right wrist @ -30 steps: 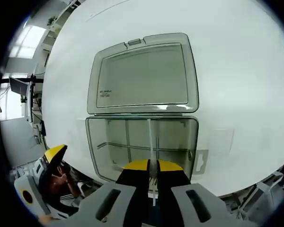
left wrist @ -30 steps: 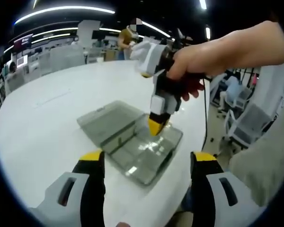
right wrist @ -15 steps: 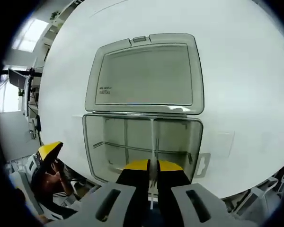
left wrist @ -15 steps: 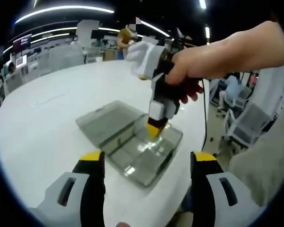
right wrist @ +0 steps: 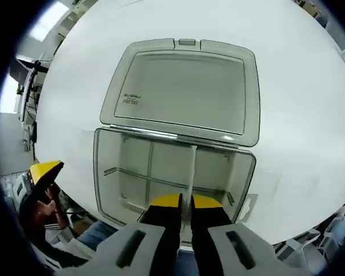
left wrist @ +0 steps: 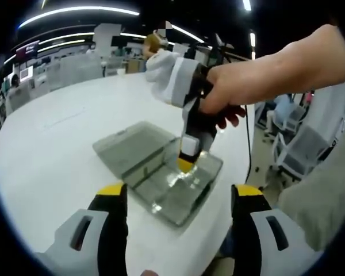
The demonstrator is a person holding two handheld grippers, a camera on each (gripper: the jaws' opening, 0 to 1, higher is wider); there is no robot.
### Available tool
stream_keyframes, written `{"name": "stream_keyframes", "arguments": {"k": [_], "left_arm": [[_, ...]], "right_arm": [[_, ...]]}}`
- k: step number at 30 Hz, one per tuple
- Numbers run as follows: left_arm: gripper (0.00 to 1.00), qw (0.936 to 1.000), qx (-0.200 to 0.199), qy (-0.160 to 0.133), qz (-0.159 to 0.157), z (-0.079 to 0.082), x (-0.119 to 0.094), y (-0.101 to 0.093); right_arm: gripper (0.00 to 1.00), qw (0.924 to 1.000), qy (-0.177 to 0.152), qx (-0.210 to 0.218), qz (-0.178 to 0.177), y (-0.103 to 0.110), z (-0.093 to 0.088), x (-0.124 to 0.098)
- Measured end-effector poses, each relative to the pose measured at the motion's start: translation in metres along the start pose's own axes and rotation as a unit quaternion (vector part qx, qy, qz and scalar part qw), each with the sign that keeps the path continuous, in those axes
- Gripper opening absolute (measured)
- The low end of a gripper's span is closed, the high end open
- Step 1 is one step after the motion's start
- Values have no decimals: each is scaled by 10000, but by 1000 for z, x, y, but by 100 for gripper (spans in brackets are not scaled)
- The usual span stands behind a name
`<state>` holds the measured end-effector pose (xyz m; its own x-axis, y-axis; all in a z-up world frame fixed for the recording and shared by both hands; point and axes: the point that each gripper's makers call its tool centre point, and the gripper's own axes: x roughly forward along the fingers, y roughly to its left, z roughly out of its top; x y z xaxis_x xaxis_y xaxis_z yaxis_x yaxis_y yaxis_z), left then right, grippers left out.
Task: Insert the divider into the dual guide fixture by aligning both edges with the guide slots and pushing it downward to the bottom, including one-sided entry, uneven engagement, binding, and posture correction.
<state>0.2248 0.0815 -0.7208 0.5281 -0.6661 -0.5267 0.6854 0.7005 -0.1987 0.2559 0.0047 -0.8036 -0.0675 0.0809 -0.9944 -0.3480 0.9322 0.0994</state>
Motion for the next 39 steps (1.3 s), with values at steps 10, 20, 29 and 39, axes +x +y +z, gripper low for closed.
{"name": "stream_keyframes", "arguments": {"k": [10,20,29,39], "left_arm": [[71,10000,13,29,-8,0,0,0],[71,10000,-13,79,4,-3,1,0],[71,10000,-32,86,11,-2,2,1],[70,9999,-58,103,11,-4,2,1]], "right_arm": [[0,9998,-24,-130,-169,0,-4,4],[0,9998,1,-126,-184,1,-5,8],[0,9999,-38,13,-114,-1,-4,12],[0,9994,-79,289,181,1,-4,13]]}}
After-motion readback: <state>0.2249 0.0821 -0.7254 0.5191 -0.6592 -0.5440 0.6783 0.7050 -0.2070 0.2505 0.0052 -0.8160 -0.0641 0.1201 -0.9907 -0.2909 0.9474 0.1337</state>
